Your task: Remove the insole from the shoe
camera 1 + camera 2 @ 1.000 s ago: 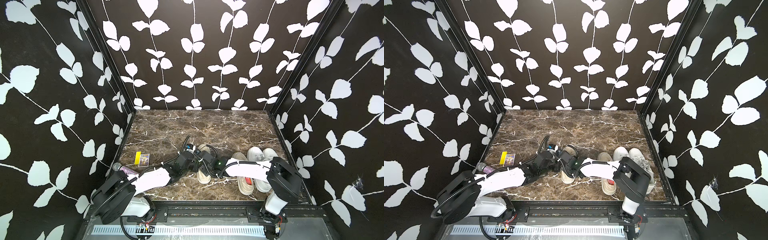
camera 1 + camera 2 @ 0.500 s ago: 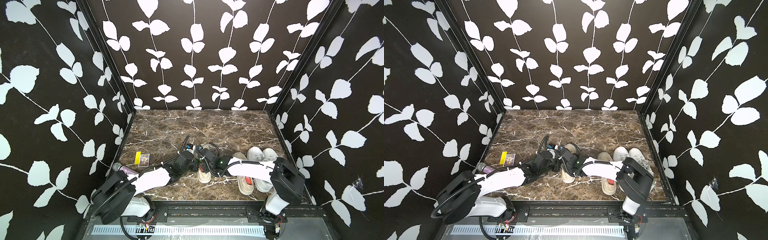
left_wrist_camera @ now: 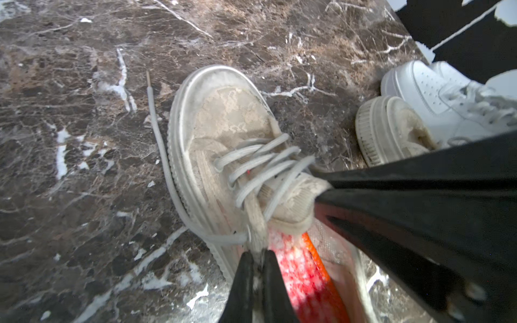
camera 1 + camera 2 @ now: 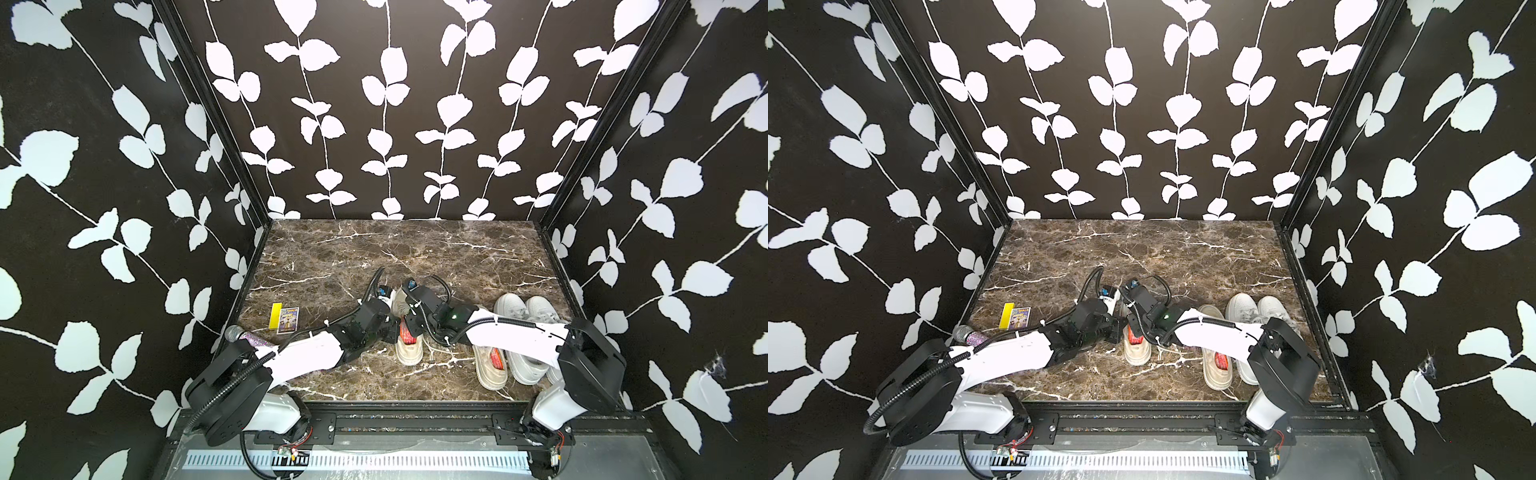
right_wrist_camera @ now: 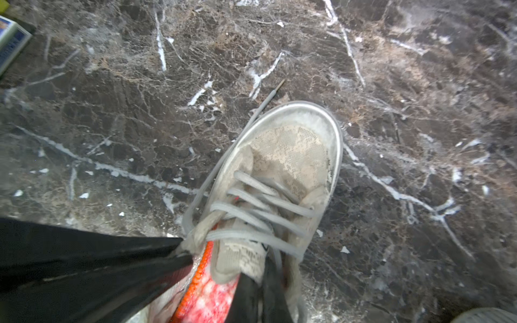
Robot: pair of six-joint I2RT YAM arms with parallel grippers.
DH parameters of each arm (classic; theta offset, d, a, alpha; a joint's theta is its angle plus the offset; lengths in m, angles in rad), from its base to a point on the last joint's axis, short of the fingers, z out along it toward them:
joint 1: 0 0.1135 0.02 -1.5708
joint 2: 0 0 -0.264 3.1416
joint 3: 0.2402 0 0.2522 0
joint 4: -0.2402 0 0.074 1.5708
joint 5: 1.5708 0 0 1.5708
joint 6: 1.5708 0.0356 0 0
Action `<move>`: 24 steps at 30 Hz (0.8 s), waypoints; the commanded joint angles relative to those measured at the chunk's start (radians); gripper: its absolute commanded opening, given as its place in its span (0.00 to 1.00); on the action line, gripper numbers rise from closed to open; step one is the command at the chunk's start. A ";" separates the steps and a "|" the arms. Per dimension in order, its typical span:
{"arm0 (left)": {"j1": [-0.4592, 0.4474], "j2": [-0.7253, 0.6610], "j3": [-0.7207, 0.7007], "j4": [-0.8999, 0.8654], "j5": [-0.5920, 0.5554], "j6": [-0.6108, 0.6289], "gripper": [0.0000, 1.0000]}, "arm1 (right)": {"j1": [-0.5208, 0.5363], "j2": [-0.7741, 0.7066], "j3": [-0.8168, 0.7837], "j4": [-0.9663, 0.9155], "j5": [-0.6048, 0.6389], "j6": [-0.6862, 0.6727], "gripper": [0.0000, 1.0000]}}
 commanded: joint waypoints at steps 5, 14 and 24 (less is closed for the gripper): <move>0.005 -0.023 0.037 -0.041 -0.031 0.098 0.42 | -0.005 -0.032 0.004 0.092 -0.104 0.018 0.00; 0.005 0.048 0.078 -0.004 -0.080 0.203 0.54 | -0.004 -0.029 -0.008 0.109 -0.173 0.012 0.00; 0.007 0.132 0.137 0.041 -0.082 0.206 0.30 | -0.004 -0.045 -0.039 0.116 -0.187 0.034 0.00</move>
